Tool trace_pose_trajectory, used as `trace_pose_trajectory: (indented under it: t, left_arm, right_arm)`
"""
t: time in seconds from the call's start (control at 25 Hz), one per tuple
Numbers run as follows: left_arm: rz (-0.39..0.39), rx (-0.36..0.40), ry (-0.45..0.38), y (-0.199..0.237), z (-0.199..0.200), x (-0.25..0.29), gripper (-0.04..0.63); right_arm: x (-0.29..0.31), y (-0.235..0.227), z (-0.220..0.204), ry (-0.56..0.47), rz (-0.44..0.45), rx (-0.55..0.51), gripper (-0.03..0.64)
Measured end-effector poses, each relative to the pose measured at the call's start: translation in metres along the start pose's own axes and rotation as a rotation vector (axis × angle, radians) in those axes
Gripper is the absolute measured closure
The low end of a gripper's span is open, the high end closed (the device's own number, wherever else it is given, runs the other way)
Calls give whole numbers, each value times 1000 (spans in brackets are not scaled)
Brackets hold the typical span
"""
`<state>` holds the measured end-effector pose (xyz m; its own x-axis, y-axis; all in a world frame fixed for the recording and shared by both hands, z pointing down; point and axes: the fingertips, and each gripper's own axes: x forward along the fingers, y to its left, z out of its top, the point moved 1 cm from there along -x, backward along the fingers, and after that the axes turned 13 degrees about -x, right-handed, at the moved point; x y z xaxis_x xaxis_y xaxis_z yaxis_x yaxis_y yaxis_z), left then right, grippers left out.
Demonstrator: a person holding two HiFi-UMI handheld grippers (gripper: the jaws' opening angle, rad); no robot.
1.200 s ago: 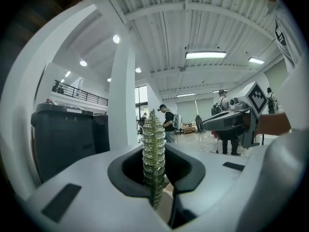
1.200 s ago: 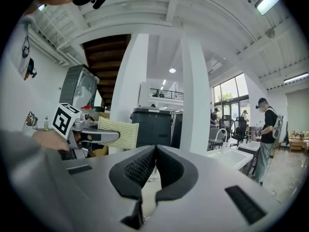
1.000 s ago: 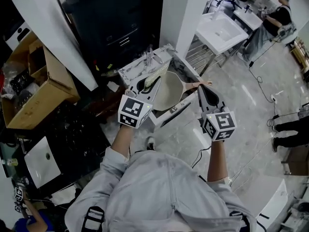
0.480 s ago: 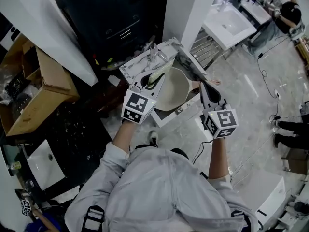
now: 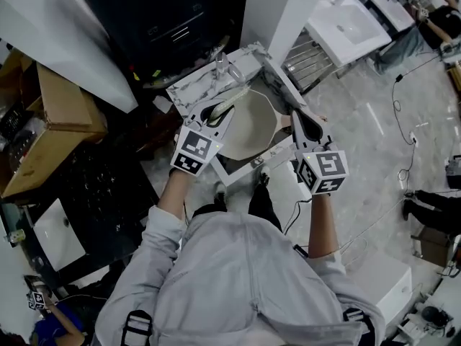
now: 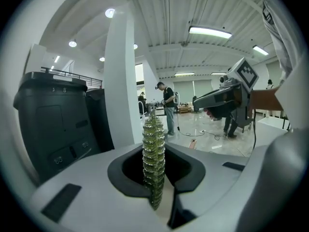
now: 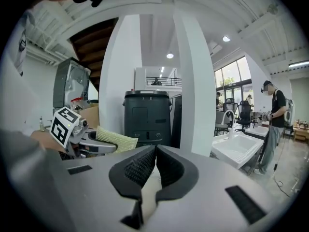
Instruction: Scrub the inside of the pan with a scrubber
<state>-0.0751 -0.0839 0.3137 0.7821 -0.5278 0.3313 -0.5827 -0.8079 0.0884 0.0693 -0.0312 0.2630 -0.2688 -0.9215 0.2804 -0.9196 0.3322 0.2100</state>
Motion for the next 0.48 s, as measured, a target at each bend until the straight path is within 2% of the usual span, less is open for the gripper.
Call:
trace_pose_trajectory:
  t: [0.32,0.48]
  left_arm:
    - [67,-1,122,13,-42,60,523]
    - [111,-40,216,18,-76,92,525]
  right_arm:
    - [38,-43,-35,42,130,22,581]
    - [59,-58,-64,81,171,45,581]
